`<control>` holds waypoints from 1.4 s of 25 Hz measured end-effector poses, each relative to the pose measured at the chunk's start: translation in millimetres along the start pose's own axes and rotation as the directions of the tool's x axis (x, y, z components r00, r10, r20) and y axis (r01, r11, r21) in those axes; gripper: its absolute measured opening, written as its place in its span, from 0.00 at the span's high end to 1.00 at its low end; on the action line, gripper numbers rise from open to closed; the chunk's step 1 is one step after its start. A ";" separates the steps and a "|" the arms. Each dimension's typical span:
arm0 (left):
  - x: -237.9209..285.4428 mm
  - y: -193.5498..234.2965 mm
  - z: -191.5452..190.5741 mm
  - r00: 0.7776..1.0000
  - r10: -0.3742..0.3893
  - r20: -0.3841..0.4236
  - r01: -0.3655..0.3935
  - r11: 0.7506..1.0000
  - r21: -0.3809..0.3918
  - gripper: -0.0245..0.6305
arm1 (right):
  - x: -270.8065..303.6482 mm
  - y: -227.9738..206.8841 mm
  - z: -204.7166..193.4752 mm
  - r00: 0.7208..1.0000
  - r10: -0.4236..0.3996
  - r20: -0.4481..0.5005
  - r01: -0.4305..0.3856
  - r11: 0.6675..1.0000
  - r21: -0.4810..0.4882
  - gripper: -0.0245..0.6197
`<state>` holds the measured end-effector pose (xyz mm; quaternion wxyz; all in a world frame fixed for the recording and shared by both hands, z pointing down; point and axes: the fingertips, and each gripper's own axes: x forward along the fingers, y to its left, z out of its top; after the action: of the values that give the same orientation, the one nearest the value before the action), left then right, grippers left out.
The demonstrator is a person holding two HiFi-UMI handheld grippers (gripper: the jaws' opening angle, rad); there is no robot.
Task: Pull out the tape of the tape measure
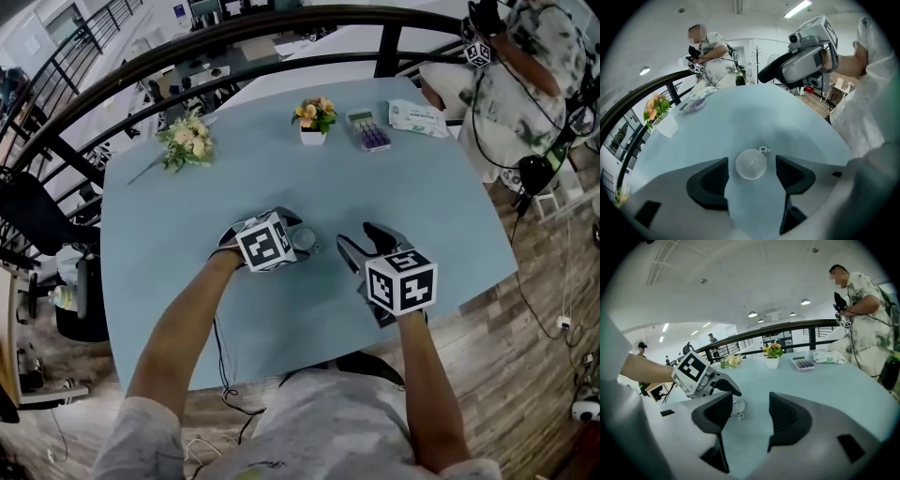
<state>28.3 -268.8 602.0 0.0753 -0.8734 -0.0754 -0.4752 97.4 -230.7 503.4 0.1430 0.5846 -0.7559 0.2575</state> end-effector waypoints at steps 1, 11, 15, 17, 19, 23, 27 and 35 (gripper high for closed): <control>1.8 1.5 -1.2 1.000 -0.004 0.000 0.004 1.000 -0.001 0.48 | 2.0 -0.6 -1.9 1.000 -0.003 -0.005 0.003 1.000 0.001 0.61; 9.6 -0.6 -6.3 0.997 -0.076 -0.024 0.076 0.997 0.023 0.49 | 12.8 -1.8 -11.1 0.999 -0.018 -0.029 0.019 0.999 0.027 0.61; 12.2 -5.9 -7.1 0.992 -0.121 -0.032 0.122 0.992 0.022 0.54 | 15.3 -1.5 -12.2 0.999 -0.018 -0.036 0.019 0.999 0.027 0.61; 12.6 -6.8 -7.4 0.990 -0.138 -0.029 0.138 0.990 0.007 0.56 | 16.1 -2.2 -12.6 0.999 -0.019 -0.038 0.020 0.999 0.028 0.61; 12.3 -6.4 -7.7 0.989 -0.142 -0.026 0.142 0.990 -0.002 0.56 | 16.3 -2.3 -13.3 0.999 -0.019 -0.041 0.021 0.999 0.029 0.61; 12.4 -6.6 -7.1 0.989 -0.146 -0.029 0.146 0.989 0.000 0.56 | 15.7 -1.9 -16.5 0.999 -0.021 -0.048 0.022 0.999 0.032 0.61; 12.2 -7.0 -7.5 0.989 -0.143 -0.030 0.143 0.990 -0.002 0.58 | 15.0 -0.9 -18.6 0.999 -0.019 -0.047 0.021 0.999 0.037 0.61; 11.2 -10.1 -7.7 0.992 -0.121 -0.032 0.119 0.992 -0.042 0.64 | 8.1 -1.6 -23.2 0.999 -0.019 -0.046 0.021 0.999 0.043 0.61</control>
<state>26.0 -259.8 616.2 0.0303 -0.8603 -0.1168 -0.4953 94.7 -224.6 527.1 0.1500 0.5891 -0.7408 0.2859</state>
